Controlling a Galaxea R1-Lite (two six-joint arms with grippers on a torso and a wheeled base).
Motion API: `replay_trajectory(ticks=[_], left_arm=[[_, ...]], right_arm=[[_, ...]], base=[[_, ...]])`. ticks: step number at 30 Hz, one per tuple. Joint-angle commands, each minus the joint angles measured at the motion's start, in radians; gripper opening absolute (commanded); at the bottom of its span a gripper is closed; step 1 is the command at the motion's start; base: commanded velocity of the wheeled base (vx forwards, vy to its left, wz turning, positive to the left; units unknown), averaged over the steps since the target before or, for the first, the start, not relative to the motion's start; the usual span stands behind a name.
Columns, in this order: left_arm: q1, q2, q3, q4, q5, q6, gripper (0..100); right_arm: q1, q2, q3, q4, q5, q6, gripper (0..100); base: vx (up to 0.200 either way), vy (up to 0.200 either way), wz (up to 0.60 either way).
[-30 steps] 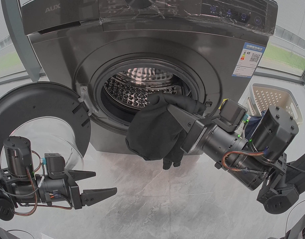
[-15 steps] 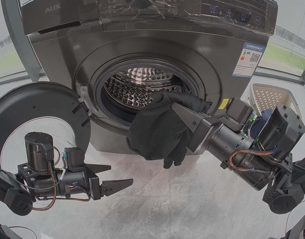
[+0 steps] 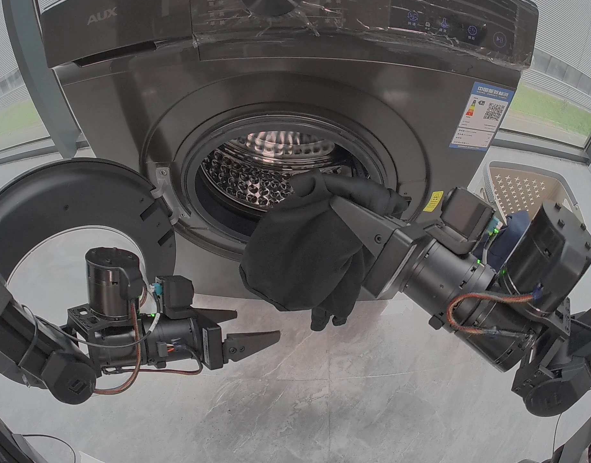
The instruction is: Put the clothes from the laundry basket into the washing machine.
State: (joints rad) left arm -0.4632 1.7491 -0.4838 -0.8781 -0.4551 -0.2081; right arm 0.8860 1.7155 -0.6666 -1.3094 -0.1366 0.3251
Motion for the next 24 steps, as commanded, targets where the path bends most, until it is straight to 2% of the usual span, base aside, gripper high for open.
replay_trajectory(ticks=[1,8,24], left_arm=[[-0.005,0.081,-0.038,-0.062,0.013,0.001,100],[-0.014,0.147,-0.061,-0.220,0.039,-0.008,100],[-0.043,0.279,-0.151,-0.378,0.053,-0.008,100]], right_arm=[[0.001,-0.002,0.004,-0.001,0.000,0.000,0],[0.002,-0.002,0.016,-0.005,0.000,-0.005,0],[0.007,0.003,0.025,-0.011,0.000,-0.005,0]], base=[[0.000,0.000,0.00],[0.000,0.000,0.00],[0.000,0.000,0.00]])
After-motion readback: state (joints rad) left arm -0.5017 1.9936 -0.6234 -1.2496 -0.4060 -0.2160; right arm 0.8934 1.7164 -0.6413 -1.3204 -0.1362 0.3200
